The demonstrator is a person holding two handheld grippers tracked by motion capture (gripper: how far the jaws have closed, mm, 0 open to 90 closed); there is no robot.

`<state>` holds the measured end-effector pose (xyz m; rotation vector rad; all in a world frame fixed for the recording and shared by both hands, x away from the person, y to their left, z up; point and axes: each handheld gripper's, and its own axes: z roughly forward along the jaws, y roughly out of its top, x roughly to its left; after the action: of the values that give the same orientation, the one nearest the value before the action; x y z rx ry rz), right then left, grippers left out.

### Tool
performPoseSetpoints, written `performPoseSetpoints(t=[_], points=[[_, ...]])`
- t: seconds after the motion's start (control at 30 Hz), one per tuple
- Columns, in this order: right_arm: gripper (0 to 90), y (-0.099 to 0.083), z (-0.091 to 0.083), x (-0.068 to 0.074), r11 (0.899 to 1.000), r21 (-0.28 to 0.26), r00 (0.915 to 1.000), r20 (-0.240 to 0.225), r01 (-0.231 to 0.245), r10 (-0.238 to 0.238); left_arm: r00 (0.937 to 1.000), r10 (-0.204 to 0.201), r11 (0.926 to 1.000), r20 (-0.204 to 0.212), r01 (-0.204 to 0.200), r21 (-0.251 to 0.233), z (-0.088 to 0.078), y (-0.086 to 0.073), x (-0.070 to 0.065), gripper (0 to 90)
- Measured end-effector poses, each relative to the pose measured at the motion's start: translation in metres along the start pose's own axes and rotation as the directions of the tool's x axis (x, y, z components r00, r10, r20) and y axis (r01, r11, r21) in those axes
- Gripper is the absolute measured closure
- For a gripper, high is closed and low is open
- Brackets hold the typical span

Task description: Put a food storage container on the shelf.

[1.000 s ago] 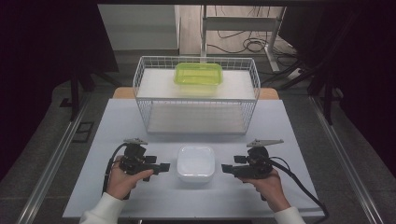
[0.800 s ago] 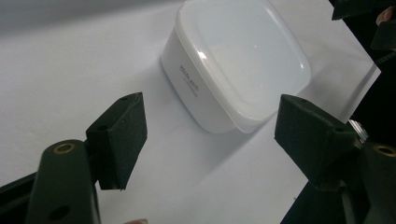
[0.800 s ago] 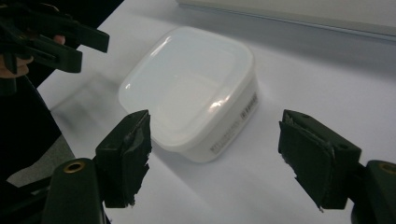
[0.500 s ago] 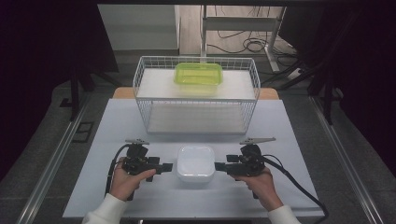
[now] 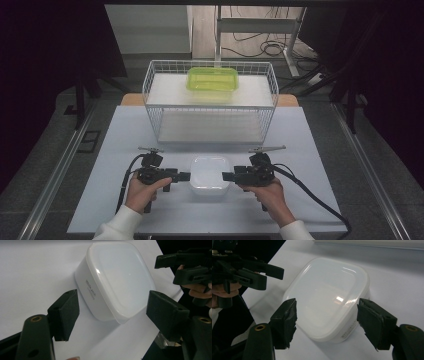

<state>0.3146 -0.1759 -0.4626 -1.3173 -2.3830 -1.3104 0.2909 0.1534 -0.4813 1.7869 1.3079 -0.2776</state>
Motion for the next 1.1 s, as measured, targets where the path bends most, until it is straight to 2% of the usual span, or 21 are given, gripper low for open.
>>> performPoseSetpoints(t=[0.17,0.5,0.6,0.77,0.87,0.97,1.1], points=[[36.3,0.001,0.005,-0.005,1.0,0.006,0.9995,0.023,-0.021,0.021,0.9993,-0.032,0.9995,0.017,0.032,0.002,0.008,0.003,0.004,27.8],[42.3,0.0,0.017,-0.012,0.998,0.04,0.9985,0.018,-0.052,0.051,0.997,-0.07,0.9976,0.032,0.07,0.004,0.017,0.006,0.016,35.9],[43.2,-0.001,0.019,-0.012,0.997,0.042,0.9978,0.026,-0.062,0.061,0.9937,-0.094,0.9955,0.06,0.094,0.009,0.018,0.005,0.02,38.1],[46.0,-0.003,0.021,-0.014,0.996,0.048,0.997,0.028,-0.073,0.072,0.9909,-0.114,0.9935,0.072,0.113,0.01,0.02,0.004,0.024,42.5],[49.4,-0.004,0.021,-0.018,0.993,0.044,0.9942,0.003,-0.108,0.108,0.9898,-0.118,0.993,0.08,0.117,0.018,0.022,0.004,0.024,46.2],[54.8,-0.005,0.019,-0.025,0.986,0.034,0.9861,-0.028,-0.163,0.164,0.9878,-0.123,0.9923,0.096,0.121,0.028,0.025,0.003,0.024,50.7],[60.1,-0.005,0.02,-0.028,0.982,0.041,0.9818,-0.042,-0.184,0.185,0.9821,-0.134,0.9907,0.132,0.13,0.04,0.029,0.002,0.025,60.4]])
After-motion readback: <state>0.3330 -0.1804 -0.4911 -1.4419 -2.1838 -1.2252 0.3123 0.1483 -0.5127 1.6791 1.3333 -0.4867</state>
